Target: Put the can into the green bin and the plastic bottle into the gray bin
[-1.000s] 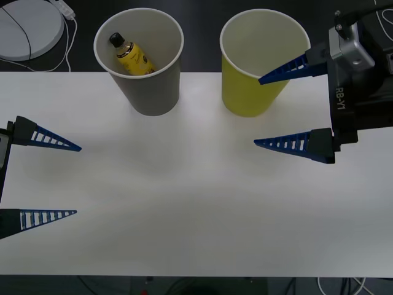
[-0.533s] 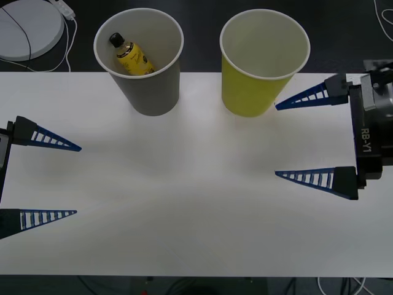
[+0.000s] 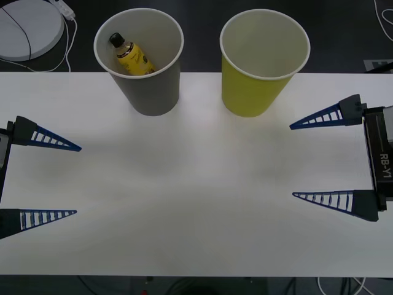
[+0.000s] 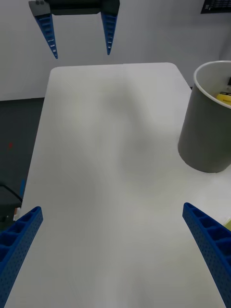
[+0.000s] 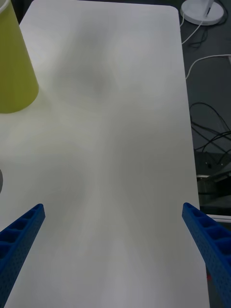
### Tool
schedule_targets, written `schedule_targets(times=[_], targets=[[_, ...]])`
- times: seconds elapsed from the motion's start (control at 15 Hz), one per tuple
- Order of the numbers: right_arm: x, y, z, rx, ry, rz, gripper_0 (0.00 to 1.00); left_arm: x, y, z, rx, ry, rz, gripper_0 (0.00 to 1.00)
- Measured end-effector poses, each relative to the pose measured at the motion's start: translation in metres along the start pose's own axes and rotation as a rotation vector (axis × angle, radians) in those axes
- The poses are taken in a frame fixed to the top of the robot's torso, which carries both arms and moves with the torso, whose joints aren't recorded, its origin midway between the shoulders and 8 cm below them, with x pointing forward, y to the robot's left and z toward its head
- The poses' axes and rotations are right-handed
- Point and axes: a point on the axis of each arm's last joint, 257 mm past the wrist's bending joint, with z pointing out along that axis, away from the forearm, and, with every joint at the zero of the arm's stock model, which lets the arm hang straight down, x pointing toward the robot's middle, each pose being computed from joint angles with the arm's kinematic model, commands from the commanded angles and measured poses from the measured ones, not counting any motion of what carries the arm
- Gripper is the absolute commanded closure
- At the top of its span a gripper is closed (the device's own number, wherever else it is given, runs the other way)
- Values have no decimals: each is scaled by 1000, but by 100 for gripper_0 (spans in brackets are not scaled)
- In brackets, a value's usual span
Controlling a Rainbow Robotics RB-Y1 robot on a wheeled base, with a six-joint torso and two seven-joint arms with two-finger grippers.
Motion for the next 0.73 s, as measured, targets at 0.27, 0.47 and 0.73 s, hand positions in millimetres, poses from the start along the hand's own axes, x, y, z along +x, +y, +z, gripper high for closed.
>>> schedule_targets(times=[0.27, 0.47, 0.73], targets=[[5, 10, 0, -21, 4, 10, 0, 0, 0, 0, 0, 0, 0, 0], [7, 14, 1, -28, 5, 17, 0, 0, 0, 0, 0, 0, 0, 0], [7, 17, 1, -34, 5, 23, 0, 0, 0, 0, 0, 0, 0, 0]])
